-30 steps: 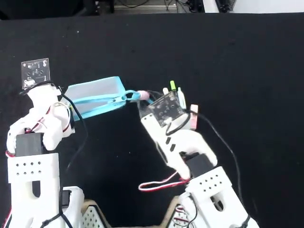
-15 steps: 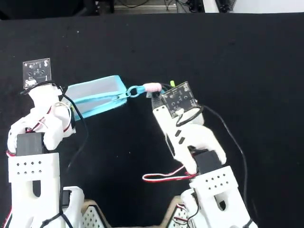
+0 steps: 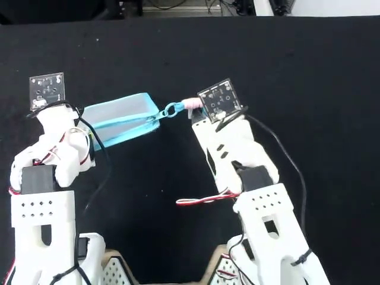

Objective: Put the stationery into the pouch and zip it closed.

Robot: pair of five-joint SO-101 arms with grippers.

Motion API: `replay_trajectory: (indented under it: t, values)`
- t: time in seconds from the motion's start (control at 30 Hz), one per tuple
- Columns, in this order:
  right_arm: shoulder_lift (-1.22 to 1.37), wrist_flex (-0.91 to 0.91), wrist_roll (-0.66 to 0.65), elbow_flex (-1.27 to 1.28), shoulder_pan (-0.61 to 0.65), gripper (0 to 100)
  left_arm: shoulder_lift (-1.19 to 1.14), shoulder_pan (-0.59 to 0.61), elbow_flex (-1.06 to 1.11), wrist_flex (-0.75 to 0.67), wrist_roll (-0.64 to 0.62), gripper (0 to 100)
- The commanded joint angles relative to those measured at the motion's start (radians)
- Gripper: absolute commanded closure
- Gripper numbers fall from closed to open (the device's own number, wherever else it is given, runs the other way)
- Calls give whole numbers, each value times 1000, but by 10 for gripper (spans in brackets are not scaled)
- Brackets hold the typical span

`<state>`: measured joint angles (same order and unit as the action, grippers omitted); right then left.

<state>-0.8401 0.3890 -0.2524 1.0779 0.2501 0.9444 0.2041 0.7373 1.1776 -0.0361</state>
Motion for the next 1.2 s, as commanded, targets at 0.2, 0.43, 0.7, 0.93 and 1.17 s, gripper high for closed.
replay_trajectory:
  t: [0.2, 0.43, 0.7, 0.93, 1.17]
  values:
    - [-16, 86, -6, -117, -78, 988, 0, 16, 4, -11, -9, 969]
    - [-18, 184, -5, -171, -78, 988, 0, 16, 5, -11, -11, 969]
    - [-18, 443, -9, -289, 52, 918, 0, 16, 5, -11, -9, 969]
    - [-18, 674, -6, -437, 69, 784, 0, 16, 5, -11, -8, 969]
    - [-16, 674, 78, -450, 35, 844, 0, 16, 7, -11, -8, 969]
